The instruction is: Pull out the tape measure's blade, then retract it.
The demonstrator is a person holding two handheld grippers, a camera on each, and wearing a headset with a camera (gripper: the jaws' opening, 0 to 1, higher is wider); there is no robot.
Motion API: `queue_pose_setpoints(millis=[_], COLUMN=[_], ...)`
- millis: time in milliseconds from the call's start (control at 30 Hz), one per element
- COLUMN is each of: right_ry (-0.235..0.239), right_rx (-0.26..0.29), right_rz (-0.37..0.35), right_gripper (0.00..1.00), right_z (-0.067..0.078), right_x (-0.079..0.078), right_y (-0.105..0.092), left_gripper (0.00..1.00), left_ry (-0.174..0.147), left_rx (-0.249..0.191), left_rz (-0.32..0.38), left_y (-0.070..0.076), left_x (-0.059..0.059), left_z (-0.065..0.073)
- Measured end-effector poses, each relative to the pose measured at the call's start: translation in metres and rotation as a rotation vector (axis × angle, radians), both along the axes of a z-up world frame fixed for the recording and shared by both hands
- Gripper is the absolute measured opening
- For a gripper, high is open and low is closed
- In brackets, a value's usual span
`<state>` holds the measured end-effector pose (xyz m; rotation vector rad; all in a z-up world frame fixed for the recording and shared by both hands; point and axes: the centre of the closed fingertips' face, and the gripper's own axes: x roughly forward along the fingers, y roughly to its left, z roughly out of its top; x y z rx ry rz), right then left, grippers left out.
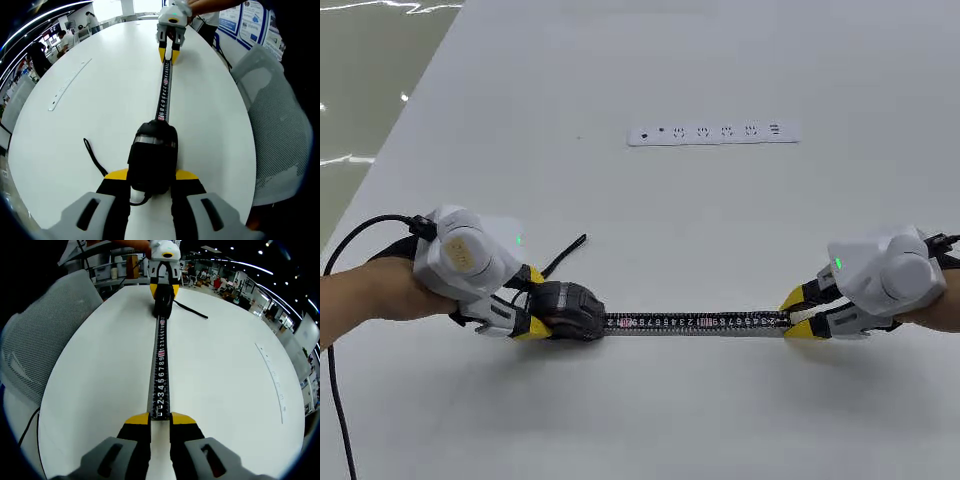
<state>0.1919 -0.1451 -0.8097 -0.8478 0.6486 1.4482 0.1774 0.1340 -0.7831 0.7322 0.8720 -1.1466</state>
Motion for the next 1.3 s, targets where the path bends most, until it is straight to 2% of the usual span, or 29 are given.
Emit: queue_pose_setpoints(millis=[100,300,400,533,633,767,800,933,967,1300], right_ry=[0.001,0.01,0.004,0.011,0.011,0.013,0.016,0.021,0.017,0.024], right_rx=[-0.008,-0.019,-0.04,-0.048,-0.053,-0.054,-0.054,-0.055,-0.05,-0.058], right_rz=[0.006,0.01,0.032,0.036,0.041,0.032,0.028,0.022,0.019,-0.011], right_gripper=[0.13,0.14,0.14,0.15,0.15,0.15,0.15,0.16,0.17,0.19], right_z=[0.0005,-0.002,0.0018,-0.0029,-0.0022,0.0024,0.003,-0.0024,0.003,-0.0021], right_x=[-0.0003,0.001,-0.0015,0.0022,0.0023,-0.0005,-0.0007,0.0035,0.0009,0.0068], right_y=[-0.0003,-0.0009,0.0004,-0.0024,-0.002,-0.0011,-0.001,-0.0028,0.0,-0.0006], left_gripper=[0.26,0.27,0.27,0.27,0.27,0.27,0.27,0.27,0.27,0.28], left_ry=[0.006,0.014,0.016,0.019,0.02,0.021,0.02,0.019,0.02,0.007], left_rx=[0.008,0.016,0.019,0.025,0.025,0.028,0.031,0.04,0.04,0.036], left_rz=[0.002,0.004,0.004,0.001,0.001,0.0,-0.004,-0.009,-0.007,-0.006], left_y=[-0.0046,-0.0037,-0.0031,-0.0006,-0.0038,-0.001,-0.0044,-0.0021,-0.0019,-0.0008], left_x=[-0.0034,-0.0018,-0.001,0.001,-0.0009,0.0012,-0.0014,0.0002,0.0002,0.0008], left_z=[0.0041,0.0024,0.0015,-0.0011,0.0017,-0.0008,0.0023,0.0004,0.0005,0.0017])
